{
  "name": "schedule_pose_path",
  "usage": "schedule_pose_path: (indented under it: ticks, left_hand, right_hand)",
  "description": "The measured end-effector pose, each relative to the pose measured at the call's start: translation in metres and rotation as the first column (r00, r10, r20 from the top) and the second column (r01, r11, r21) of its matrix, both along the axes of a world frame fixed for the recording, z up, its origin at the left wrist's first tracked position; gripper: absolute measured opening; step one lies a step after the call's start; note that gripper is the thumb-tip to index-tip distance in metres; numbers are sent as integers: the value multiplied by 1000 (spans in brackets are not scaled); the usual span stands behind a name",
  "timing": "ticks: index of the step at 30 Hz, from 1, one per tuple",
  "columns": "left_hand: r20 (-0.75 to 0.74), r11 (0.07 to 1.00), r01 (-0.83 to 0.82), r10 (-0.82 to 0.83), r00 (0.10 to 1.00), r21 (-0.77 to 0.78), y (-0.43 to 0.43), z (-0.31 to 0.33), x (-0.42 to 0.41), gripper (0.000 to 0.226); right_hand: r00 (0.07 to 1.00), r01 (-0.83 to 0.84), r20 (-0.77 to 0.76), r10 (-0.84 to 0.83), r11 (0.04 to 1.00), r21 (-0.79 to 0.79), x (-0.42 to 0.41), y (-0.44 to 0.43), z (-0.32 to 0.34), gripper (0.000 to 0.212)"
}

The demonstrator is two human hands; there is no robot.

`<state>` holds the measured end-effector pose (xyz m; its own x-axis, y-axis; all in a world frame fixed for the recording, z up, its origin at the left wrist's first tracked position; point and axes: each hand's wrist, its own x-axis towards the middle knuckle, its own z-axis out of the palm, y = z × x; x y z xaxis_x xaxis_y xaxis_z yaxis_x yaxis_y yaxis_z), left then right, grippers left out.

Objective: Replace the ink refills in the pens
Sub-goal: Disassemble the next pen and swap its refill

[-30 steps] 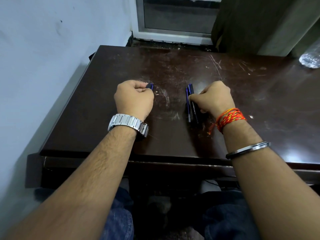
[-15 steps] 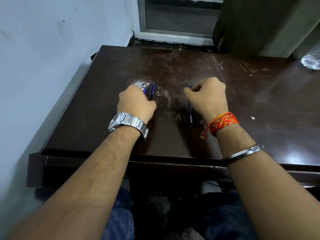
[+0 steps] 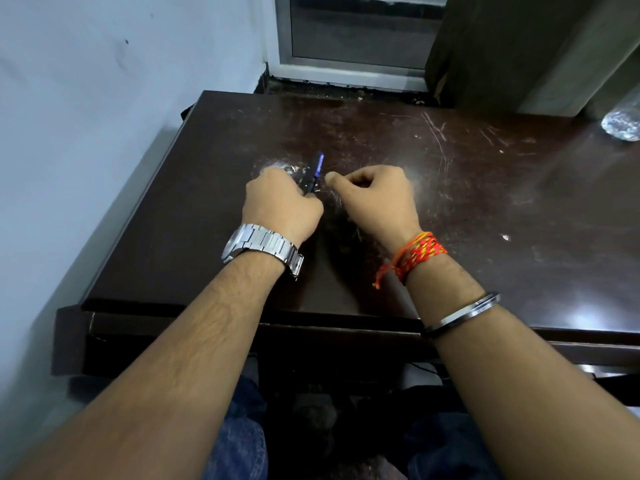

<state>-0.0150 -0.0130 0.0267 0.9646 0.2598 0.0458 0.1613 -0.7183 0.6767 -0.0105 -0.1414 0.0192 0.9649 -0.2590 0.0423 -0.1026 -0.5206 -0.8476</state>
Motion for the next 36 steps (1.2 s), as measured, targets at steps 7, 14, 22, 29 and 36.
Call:
schedule_pose_path:
  ticks: [7, 14, 22, 29, 36]
  left_hand:
    - [-20, 984, 144, -147, 989, -105, -9, 0, -15, 19]
    - [6, 893, 84, -90, 996, -442, -21, -2, -12, 28]
    - [117, 865, 116, -67, 991, -488, -36, -3, -11, 18]
    - [76, 881, 165, -147, 986, -444, -38, -9, -23, 17]
    - [-43, 722, -164, 183, 982, -673, -14, 1, -9, 19]
  right_hand:
    - [995, -84, -2, 97, 871, 484, 5, 7, -3, 28]
    - [995, -94, 45, 84, 782, 617, 0, 17, 0, 25]
    - [989, -82, 151, -6, 816, 572, 5, 16, 0, 34]
    - [993, -27, 106, -55, 761, 648, 9, 7, 6, 32]
    - [987, 69, 101, -123, 903, 424, 8, -7, 7, 27]
